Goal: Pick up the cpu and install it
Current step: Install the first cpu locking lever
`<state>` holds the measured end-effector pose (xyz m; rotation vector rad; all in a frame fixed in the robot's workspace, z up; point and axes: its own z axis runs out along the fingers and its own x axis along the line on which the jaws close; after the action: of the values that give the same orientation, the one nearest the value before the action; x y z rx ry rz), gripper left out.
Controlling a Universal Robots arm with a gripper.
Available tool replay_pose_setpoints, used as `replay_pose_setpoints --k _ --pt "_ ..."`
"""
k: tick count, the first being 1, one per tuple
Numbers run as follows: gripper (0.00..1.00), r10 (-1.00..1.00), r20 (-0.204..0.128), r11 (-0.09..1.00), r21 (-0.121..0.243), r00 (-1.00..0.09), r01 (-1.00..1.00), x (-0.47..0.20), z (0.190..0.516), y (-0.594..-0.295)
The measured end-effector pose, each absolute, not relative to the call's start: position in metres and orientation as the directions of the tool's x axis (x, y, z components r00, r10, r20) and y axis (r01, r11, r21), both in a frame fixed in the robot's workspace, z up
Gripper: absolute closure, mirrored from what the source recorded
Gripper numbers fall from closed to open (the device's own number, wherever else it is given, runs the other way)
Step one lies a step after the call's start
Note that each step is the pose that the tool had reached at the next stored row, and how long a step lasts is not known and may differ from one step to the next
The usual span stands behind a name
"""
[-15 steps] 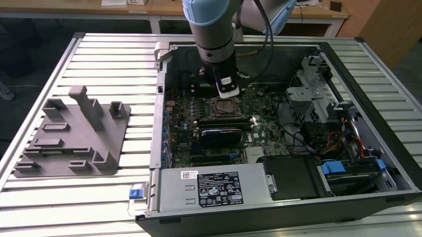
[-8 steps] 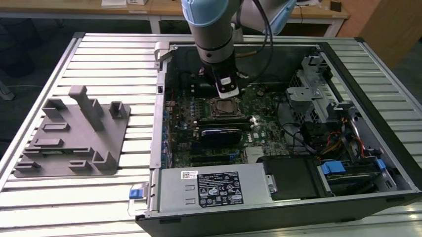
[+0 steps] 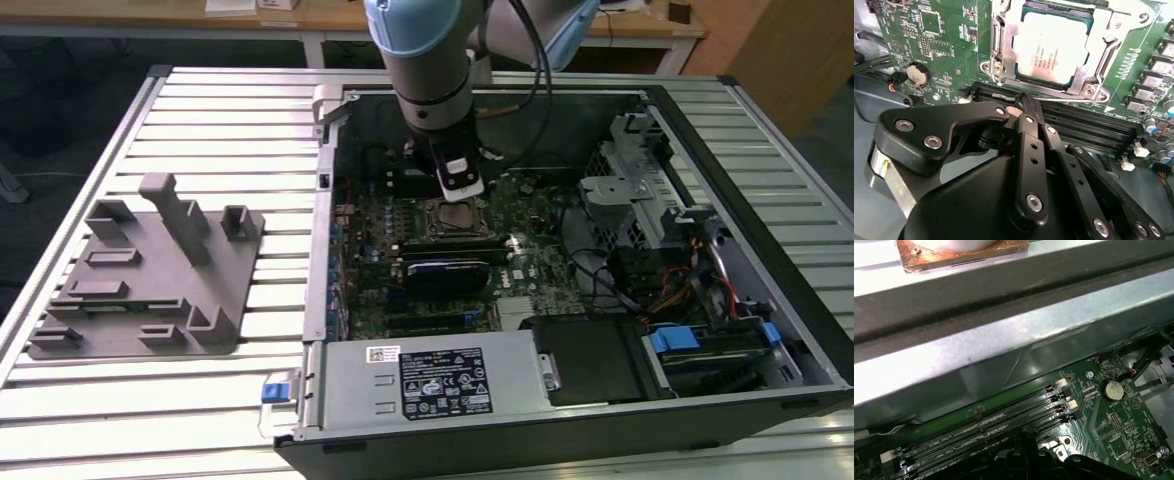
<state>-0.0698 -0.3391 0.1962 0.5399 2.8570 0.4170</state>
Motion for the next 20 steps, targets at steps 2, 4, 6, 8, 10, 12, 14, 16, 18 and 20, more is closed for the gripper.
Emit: replay_pose_setpoints --k 2,4,6,8,10,12,14,16,18,20 --pt "0.89 0.383 -0.147 0.893 0.311 -0.912 0.325 -0.0697 0.1955 -0.3391" --pt "0.89 0.382 -0.149 0.894 0.309 -0.912 0.324 -0.0697 0.1945 -0.3390" --pt "0.89 0.382 -0.150 0.894 0.308 -0.912 0.324 -0.0697 0.1939 -0.3390" --pt "0.89 0.382 -0.152 0.895 0.307 -0.912 0.324 -0.0697 0.1931 -0.3391" --pt "0.89 0.382 -0.153 0.895 0.306 -0.912 0.323 -0.0697 0.1928 -0.3390" --pt "0.89 0.381 -0.154 0.896 0.305 -0.911 0.323 -0.0698 0.1925 -0.3387" --pt "0.89 0.381 -0.157 0.897 0.300 -0.911 0.323 -0.0697 0.1921 -0.3387" --pt "0.89 0.380 -0.160 0.899 0.296 -0.911 0.323 -0.0697 0.1918 -0.3387" --pt "0.89 0.379 -0.162 0.900 0.293 -0.911 0.322 -0.0697 0.1914 -0.3387" --pt "0.89 0.379 -0.164 0.901 0.290 -0.911 0.322 -0.0697 0.1911 -0.3387"
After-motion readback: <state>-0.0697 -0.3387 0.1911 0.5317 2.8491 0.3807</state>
